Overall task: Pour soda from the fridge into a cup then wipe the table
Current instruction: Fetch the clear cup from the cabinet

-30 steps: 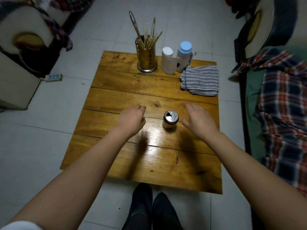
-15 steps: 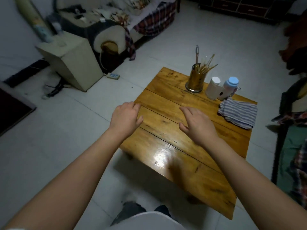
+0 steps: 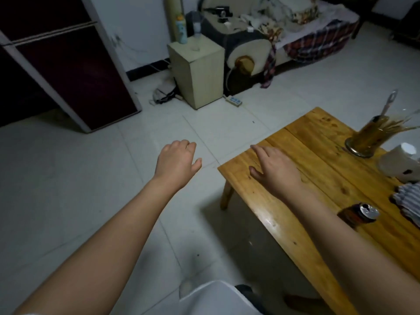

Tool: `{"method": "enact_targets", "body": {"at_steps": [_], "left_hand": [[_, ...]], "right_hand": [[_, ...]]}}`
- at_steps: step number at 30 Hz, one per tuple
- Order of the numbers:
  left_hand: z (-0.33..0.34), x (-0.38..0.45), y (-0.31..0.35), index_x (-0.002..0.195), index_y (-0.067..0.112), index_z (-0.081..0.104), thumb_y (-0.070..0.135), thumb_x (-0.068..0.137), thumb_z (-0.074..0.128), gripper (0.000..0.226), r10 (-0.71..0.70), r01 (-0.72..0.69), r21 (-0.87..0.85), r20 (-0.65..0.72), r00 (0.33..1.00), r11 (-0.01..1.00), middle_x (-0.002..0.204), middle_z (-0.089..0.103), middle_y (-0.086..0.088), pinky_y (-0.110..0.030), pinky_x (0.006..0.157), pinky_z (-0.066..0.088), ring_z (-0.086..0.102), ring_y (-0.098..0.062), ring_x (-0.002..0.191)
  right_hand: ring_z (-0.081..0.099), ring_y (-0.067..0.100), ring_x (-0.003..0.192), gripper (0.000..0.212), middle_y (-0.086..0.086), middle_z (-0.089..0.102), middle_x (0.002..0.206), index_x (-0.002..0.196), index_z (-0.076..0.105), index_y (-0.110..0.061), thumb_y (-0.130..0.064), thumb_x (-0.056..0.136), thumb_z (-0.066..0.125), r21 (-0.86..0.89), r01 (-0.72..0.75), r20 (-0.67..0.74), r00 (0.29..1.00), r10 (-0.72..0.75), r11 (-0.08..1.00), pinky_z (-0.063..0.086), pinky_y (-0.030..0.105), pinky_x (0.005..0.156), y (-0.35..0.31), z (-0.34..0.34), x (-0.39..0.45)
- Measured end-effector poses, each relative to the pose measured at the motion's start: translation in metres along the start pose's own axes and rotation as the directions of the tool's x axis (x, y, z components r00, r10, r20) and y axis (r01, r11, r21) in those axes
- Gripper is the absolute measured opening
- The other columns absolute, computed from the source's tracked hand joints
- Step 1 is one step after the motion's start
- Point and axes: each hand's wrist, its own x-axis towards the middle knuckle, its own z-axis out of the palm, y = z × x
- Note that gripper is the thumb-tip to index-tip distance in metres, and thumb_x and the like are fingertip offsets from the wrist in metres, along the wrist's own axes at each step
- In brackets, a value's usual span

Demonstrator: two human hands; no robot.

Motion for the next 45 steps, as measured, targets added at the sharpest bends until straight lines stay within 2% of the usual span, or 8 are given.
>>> {"method": "enact_targets", "body": {"at_steps": [9, 17, 33, 45], "left_hand": [[0.009, -0.055, -0.086, 0.129, 0.008, 0.048, 0.037, 0.094, 0.041, 0.045, -0.166, 0.166, -0.013, 0.02, 0.986, 0.986, 0.127, 0.053, -0.009, -0.036, 0.101, 0.032, 0.045, -0.026, 0.12], [0.012, -0.054, -0.108, 0.132, 0.009, 0.045, 0.037, 0.094, 0.04, 0.047, -0.252, 0.252, -0.036, -0.003, 0.968, 0.967, 0.13, 0.052, -0.008, -0.035, 0.101, 0.031, 0.044, -0.025, 0.122], [0.016, 0.033, -0.109, 0.134, 0.01, 0.042, 0.036, 0.095, 0.04, 0.048, -0.344, 0.343, -0.074, 0.002, 0.939, 0.936, 0.132, 0.05, -0.008, -0.035, 0.101, 0.031, 0.042, -0.025, 0.123], [0.035, 0.166, -0.205, 0.135, 0.009, 0.041, 0.036, 0.095, 0.039, 0.048, -0.267, 0.27, -0.065, 0.052, 0.962, 0.961, 0.133, 0.049, -0.008, -0.036, 0.103, 0.031, 0.042, -0.025, 0.123]], "right_hand": [[0.035, 0.022, 0.132, 0.056, 0.005, 0.04, 0.144, 0.142, 0.028, -0.015, -0.036, 0.093, 0.045, -0.018, 0.136, 0.043, 0.99, -0.136, 0.99, 0.035, 0.034, 0.103, -0.084, 0.017, 0.019], [0.037, 0.022, 0.131, 0.057, 0.004, 0.04, 0.144, 0.142, 0.027, -0.015, -0.037, 0.093, 0.045, -0.029, 0.22, 0.059, 0.974, -0.218, 0.975, 0.038, 0.035, 0.103, -0.101, 0.021, 0.043], [0.039, 0.023, 0.13, 0.055, 0.005, 0.043, 0.142, 0.142, 0.029, -0.014, -0.037, 0.094, 0.044, -0.047, 0.298, 0.091, 0.952, -0.293, 0.953, 0.039, 0.035, 0.101, -0.057, 0.024, 0.141], [0.041, 0.026, 0.127, 0.054, 0.007, 0.045, 0.14, 0.14, 0.031, -0.013, -0.034, 0.093, 0.048, -0.01, 0.228, 0.118, 0.967, -0.225, 0.974, 0.041, 0.037, 0.097, -0.08, 0.046, 0.283]]}}
